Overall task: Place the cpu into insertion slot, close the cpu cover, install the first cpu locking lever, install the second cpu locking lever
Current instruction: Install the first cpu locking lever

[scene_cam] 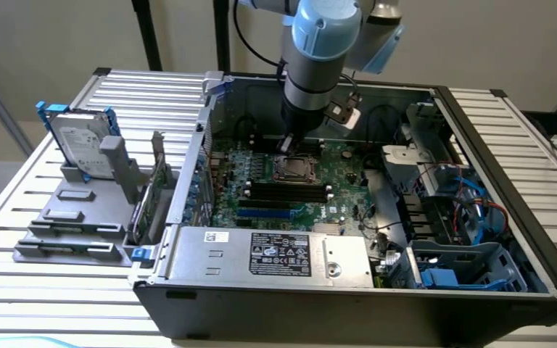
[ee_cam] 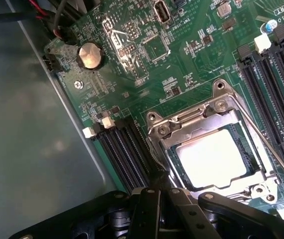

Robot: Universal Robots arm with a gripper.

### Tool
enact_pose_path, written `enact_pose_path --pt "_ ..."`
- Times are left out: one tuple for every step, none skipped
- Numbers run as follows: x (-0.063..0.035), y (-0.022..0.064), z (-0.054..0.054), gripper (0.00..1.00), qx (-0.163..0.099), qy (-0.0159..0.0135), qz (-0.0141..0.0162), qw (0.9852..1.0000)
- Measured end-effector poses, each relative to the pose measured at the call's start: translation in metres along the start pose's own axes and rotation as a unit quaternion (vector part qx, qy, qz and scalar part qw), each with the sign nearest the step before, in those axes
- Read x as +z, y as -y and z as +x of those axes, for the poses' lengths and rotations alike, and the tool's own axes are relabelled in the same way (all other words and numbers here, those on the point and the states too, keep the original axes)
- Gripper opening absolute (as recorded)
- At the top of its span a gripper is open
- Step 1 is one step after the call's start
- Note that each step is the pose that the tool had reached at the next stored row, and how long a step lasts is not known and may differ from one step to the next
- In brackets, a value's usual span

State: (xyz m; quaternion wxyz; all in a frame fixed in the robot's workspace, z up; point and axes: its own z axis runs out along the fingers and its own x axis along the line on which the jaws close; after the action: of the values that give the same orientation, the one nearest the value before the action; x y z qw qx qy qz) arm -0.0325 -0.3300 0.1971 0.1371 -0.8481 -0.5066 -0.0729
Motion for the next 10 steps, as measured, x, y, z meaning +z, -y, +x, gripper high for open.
enact_pose_path --pt "0.0 -0.0012 0.0007 0.11 0.0 0.0 0.0 1.0" --pt "0.0 -0.0024 0.0014 0.11 0.0 0.0001 -0.0001 1.0" --pt "0.0 -0.0032 0.0018 0.11 0.0 0.0002 -0.0001 1.0" --pt "0.0 -0.0039 0.0022 0.11 0.0 0.0003 -0.0002 1.0" --pt "0.0 -0.0045 0.0025 0.11 0.0 0.0004 -0.0002 1.0" --pt "-0.0001 -0.005 0.0028 0.11 0.0 0.0006 -0.0003 1.0" --pt "0.0 -0.0054 0.003 0.11 0.0 0.001 -0.0005 1.0" --pt "0.0 -0.0055 0.0031 0.11 0.0 0.0014 -0.0009 1.0" --pt "0.0001 -0.0056 0.0031 0.11 0.0 0.0019 -0.0012 1.0" --pt "0.0001 -0.0057 0.003 0.11 0.0 0.0023 -0.0017 1.0"
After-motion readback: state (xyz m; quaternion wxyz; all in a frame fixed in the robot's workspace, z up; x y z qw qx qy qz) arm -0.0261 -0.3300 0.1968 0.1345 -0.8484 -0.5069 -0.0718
